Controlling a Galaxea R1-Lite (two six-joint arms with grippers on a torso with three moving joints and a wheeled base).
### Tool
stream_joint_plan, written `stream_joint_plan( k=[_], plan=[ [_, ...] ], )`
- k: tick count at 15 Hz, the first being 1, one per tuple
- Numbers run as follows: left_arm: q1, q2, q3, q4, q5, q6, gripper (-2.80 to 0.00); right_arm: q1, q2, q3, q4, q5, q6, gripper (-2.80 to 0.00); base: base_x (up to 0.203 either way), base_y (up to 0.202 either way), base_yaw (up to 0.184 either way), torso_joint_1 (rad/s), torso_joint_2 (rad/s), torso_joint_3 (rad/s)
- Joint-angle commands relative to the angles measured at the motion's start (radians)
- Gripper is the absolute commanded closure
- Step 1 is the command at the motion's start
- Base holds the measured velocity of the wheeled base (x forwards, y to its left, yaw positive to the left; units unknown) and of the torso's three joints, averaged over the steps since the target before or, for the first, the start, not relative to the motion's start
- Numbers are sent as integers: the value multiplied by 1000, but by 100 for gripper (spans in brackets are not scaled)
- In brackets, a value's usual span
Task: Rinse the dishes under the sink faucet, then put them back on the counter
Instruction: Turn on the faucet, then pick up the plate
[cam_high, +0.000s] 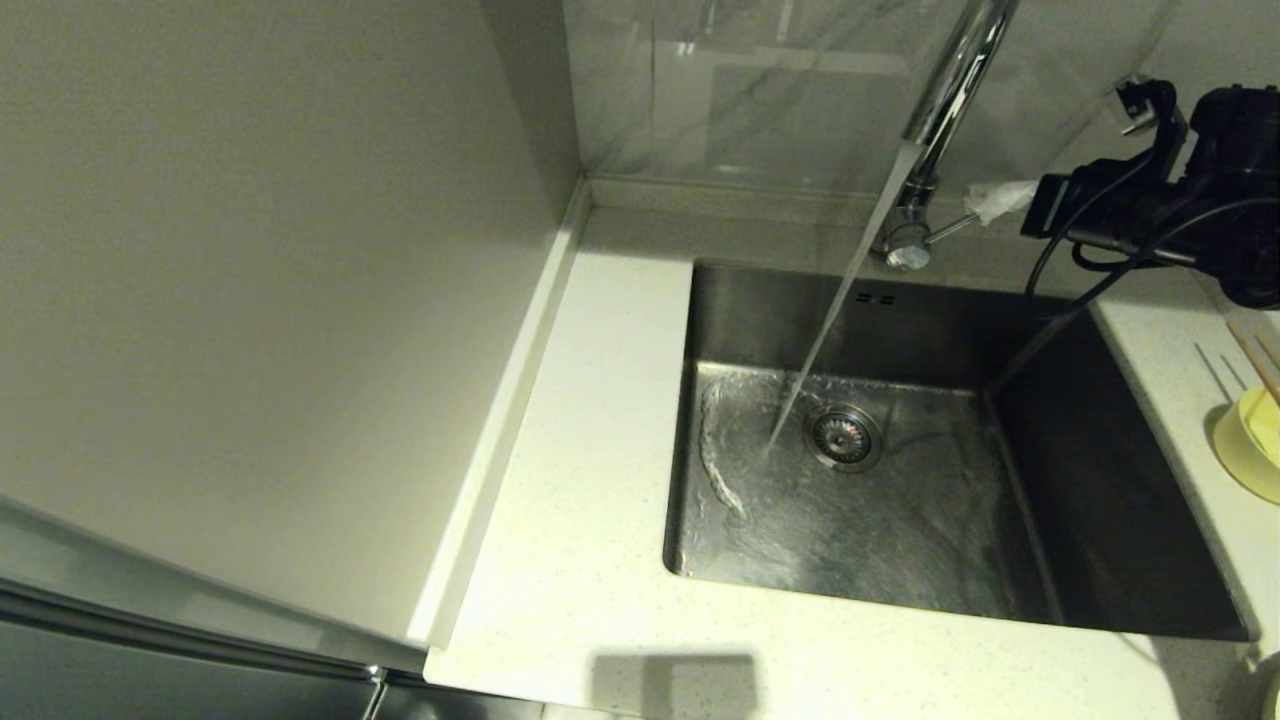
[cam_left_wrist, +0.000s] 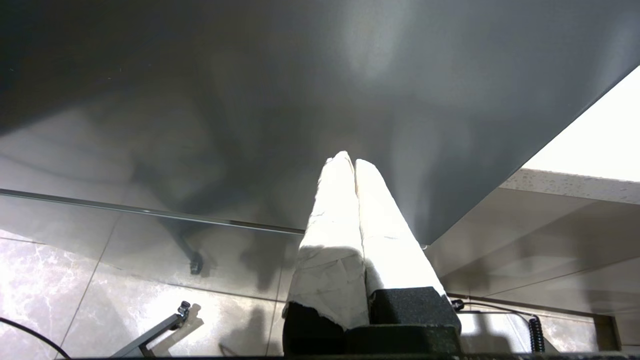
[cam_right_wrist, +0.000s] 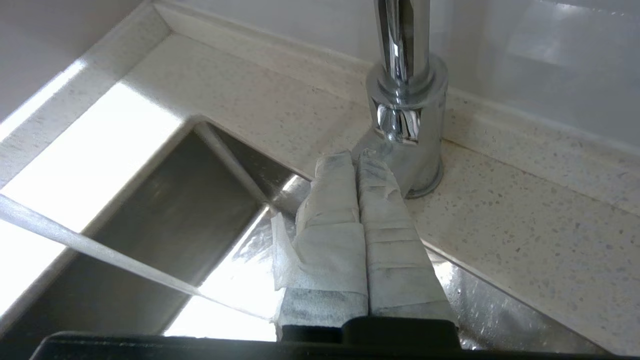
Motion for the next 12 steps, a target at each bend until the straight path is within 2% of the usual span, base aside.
stream_joint_plan(
  k=[1,3,5,8,10,12],
  plan=[
    [0,-2,0,0,1,-1,0,-1,-18,-57,67,1,-1,0,0,0,0,0,0,0],
    [0,-2,0,0,1,-1,0,-2,-43,-110,148,-10,-1,0,0,0,0,0,0,0],
    [0,-2,0,0,1,-1,0,-3,-67,-140,284,-76,-2,0,0,0,0,0,0,0],
    [0,-2,0,0,1,-1,0,1,-120,-163,606,-265,-32,0,0,0,0,0,0,0],
    [0,-2,0,0,1,-1,0,1,-168,-166,852,-310,-44,0,0,0,0,0,0,0],
    [0,-2,0,0,1,-1,0,-16,-233,-159,1040,-368,-49,0,0,0,0,0,0,0]
  ],
)
